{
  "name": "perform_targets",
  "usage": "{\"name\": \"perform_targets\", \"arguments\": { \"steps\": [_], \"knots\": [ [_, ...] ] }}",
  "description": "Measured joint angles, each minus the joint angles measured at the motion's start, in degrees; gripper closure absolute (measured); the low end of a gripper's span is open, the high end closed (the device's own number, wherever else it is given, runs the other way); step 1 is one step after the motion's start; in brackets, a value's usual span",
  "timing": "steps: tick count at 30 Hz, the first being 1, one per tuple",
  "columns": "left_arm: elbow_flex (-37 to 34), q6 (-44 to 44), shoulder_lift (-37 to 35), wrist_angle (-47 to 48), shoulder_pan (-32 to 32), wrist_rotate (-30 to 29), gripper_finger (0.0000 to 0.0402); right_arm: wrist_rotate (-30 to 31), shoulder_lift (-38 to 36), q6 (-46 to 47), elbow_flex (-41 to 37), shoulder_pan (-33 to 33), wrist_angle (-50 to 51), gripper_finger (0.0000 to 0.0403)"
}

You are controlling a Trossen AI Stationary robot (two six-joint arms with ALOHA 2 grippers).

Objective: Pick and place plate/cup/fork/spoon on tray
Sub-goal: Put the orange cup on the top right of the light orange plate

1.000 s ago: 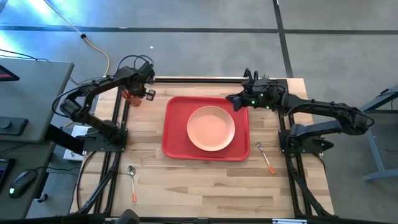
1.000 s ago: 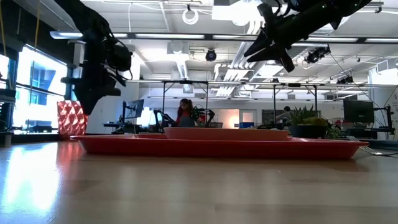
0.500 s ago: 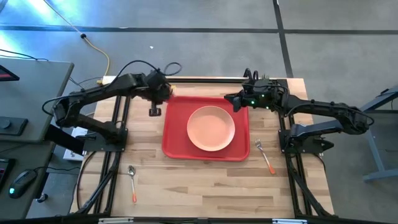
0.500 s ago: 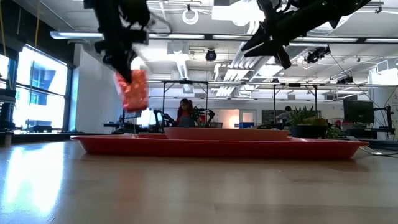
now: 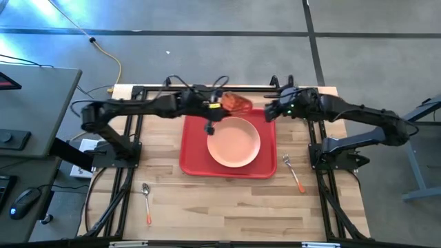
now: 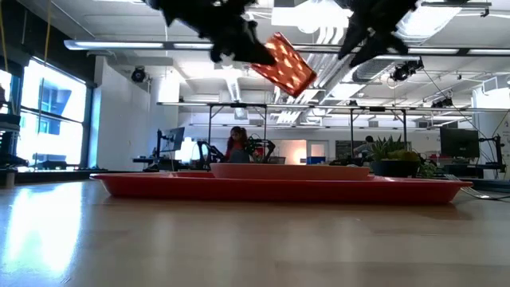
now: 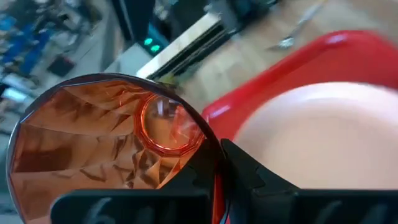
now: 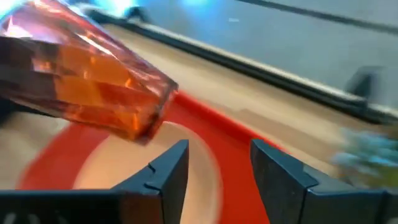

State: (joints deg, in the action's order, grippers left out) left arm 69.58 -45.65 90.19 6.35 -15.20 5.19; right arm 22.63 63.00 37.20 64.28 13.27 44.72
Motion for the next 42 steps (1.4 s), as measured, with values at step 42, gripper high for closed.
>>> {"name": "perform_targets", "arguments": {
  "steps": [42],
  "knots": [
    [15.85,-34.80,22.53,-15.40,9.13,-30.26,0.0391,12.27,11.15,-30.13,9.52,-3.13,-0.43,0.0244]
  ]
}}
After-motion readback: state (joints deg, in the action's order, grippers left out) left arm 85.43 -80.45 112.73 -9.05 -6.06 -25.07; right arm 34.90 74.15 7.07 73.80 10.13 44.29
